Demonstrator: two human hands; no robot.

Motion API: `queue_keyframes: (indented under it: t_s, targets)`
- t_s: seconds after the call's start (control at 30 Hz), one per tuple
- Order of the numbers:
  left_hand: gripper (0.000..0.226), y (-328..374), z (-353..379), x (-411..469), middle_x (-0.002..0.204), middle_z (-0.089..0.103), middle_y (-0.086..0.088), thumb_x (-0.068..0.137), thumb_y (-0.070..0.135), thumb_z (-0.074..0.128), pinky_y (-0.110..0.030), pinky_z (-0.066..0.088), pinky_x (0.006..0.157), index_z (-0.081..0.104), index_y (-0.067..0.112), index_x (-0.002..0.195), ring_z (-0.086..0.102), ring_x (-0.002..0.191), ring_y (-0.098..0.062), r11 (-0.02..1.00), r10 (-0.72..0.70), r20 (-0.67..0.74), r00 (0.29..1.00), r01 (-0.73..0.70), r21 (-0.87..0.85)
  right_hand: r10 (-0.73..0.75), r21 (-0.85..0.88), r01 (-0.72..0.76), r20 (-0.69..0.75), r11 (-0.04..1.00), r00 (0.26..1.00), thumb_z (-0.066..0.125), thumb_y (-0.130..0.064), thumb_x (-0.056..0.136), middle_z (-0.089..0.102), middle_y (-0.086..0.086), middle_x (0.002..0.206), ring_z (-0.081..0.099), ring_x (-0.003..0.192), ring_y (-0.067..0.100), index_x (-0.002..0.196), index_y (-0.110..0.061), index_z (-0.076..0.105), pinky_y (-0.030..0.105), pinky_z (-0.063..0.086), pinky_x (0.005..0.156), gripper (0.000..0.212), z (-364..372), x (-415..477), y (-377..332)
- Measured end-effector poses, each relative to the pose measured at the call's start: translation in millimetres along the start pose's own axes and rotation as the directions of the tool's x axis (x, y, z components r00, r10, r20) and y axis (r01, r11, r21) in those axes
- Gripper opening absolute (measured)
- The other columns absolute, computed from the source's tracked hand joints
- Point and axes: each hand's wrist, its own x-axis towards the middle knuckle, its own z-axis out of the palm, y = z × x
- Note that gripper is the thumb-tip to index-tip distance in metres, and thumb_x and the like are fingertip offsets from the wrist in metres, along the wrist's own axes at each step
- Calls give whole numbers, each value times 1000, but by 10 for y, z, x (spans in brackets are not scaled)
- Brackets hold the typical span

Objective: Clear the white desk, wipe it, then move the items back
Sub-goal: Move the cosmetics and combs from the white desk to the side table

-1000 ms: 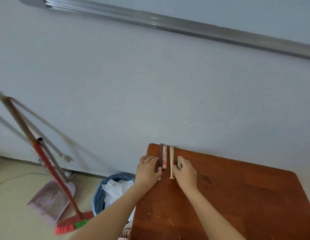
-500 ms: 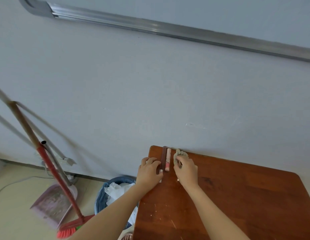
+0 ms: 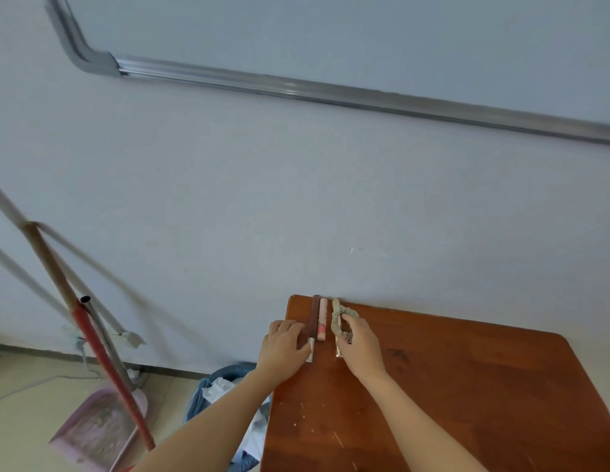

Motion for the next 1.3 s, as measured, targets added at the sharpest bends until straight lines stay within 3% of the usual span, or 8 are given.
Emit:
queue_keyframes:
  t_s: [0.1,0.47,0.57,0.7,0.8,1.0,1.3]
  targets:
    - [44,-10,-72,-64,139,42,5,88,33,44,-33,28,106,44,21,130,24,132,-17,1000,-9,-3,1000,9,0,-13,-20,13,-2,1000,1000,50,-21,92,51,1,129,52,112,19,132,-19,44,40,43,98,41,-71,-39,-8]
    - [47,62,-267,-244,145,35,5,91,36,40,-35,24,110,38,23,135,19,136,-17,993,57,-48,997,-51,108,-82,-99,71,-111,993,990,51,-14,90,50,-1,131,39,125,16,129,-18,47,28,34,102,40,-329,-261,172]
    - [43,148,-296,-214,143,37,5,90,35,42,-33,24,108,43,22,132,20,135,-17,973,192,-54,980,-182,145,-57,-131,33,-186,991,981,49,-16,90,47,-1,134,35,129,14,129,-17,48,28,31,106,39,-455,-450,252]
    - [46,531,-225,-139,144,37,4,90,34,44,-35,20,110,42,21,134,20,136,-17,896,421,19,907,-419,148,78,-185,-141,-312,972,947,45,-22,93,42,-2,139,31,132,12,129,-21,48,27,25,109,36,-653,-944,420]
    - [46,868,-162,-173,146,34,3,92,34,41,-39,10,112,40,21,136,18,138,-17,779,602,109,791,-612,139,208,-170,-319,-471,932,857,46,-26,93,42,-3,139,29,133,11,127,-23,50,30,24,110,35,-759,-1440,468]
    - [44,1019,-166,-712,145,36,3,93,34,41,-36,24,109,40,20,135,21,136,-18,470,848,253,466,-881,49,395,-112,-618,-679,778,619,47,-28,91,47,-2,135,33,129,15,121,-20,56,32,26,106,32,-425,-2662,120]
    - [42,1190,-43,-2214,144,38,2,95,33,41,-33,23,111,41,19,134,24,136,-17,126,932,363,26,-959,-254,616,12,-892,-728,451,301,45,-34,91,42,-2,137,29,131,12,124,-22,53,27,27,99,35,231,-4682,-620]
